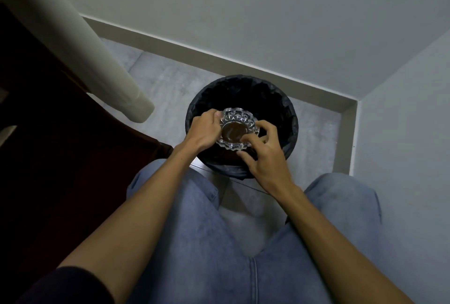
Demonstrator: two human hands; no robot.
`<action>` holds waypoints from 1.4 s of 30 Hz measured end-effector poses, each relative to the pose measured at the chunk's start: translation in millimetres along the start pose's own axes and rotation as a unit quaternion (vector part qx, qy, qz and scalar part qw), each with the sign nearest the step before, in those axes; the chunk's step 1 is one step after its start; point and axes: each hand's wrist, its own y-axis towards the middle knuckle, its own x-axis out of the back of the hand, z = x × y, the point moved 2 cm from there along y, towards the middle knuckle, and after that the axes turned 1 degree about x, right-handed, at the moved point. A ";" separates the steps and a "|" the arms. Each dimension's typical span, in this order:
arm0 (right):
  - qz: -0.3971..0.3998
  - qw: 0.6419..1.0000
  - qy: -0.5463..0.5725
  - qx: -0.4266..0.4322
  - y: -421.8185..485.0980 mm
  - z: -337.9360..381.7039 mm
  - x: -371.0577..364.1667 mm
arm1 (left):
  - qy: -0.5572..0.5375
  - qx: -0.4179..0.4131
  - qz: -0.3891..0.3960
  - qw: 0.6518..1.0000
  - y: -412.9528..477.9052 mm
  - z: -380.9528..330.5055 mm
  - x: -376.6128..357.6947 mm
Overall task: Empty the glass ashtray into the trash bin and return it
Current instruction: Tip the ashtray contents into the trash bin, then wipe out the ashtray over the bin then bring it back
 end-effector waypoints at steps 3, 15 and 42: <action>-0.017 1.000 -0.005 0.017 2.9 0.8 -3.4 | -0.013 0.028 0.014 0.999 -4.7 4.8 2.2; -0.019 0.999 0.035 -0.002 24.0 10.3 -11.4 | 0.029 -0.004 -0.195 0.980 -27.7 13.2 11.4; -0.004 0.642 0.603 -0.474 44.2 0.8 -60.2 | 0.002 -0.015 -0.264 0.964 -38.4 26.2 -36.6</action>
